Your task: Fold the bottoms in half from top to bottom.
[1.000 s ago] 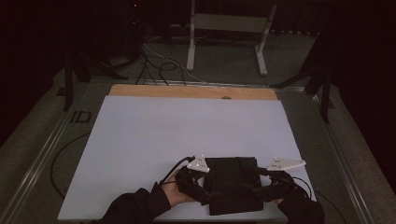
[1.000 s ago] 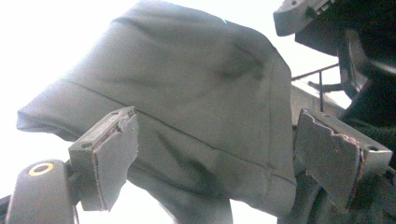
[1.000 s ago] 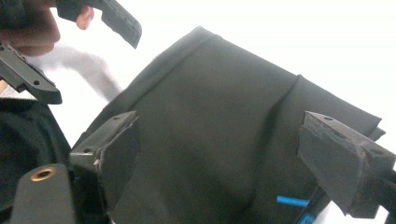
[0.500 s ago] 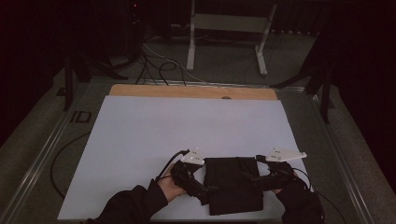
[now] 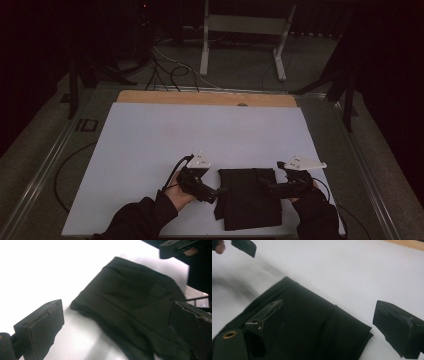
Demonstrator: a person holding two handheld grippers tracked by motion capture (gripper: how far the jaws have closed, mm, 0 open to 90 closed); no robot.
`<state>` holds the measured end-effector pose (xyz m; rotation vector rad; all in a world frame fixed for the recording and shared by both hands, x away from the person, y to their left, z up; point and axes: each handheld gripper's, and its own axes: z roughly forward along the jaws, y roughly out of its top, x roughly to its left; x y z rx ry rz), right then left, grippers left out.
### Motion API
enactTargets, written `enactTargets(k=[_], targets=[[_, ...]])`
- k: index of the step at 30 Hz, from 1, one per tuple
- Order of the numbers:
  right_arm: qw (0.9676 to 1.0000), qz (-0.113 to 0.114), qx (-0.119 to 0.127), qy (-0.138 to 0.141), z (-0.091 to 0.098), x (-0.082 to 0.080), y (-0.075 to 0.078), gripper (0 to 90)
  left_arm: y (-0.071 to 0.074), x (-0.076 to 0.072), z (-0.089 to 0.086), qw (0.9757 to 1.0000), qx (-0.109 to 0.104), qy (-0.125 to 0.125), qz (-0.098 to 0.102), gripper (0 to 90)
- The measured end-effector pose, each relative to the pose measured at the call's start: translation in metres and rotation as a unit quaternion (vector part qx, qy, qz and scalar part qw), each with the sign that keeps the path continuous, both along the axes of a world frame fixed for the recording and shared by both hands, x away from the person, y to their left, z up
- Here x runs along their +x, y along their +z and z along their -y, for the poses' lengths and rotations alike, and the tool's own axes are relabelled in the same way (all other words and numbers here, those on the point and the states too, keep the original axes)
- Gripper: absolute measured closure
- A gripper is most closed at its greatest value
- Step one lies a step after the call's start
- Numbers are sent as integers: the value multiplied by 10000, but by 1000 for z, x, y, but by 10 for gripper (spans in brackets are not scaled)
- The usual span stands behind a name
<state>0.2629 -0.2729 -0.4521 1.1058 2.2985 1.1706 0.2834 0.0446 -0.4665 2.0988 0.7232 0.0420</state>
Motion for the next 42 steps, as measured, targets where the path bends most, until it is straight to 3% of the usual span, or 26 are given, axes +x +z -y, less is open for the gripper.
enactTargets(k=[9,25,32,36,42], targets=[[9999,1,-101,-130,3,5,-8,104,-13,2,2,9995,170,219,-148,6],[9992,-106,-120,-366,12,8,-16,104,-25,-4,13,9985,120,304,-447,2],[9983,-171,-142,-539,14,12,-24,102,-32,1,20,9969,95,365,-691,2],[9975,-288,-200,-619,14,15,-31,94,-38,5,23,9954,161,438,-841,2],[9951,-678,-217,-690,10,18,-42,94,-46,8,26,9929,176,413,-1099,2]])
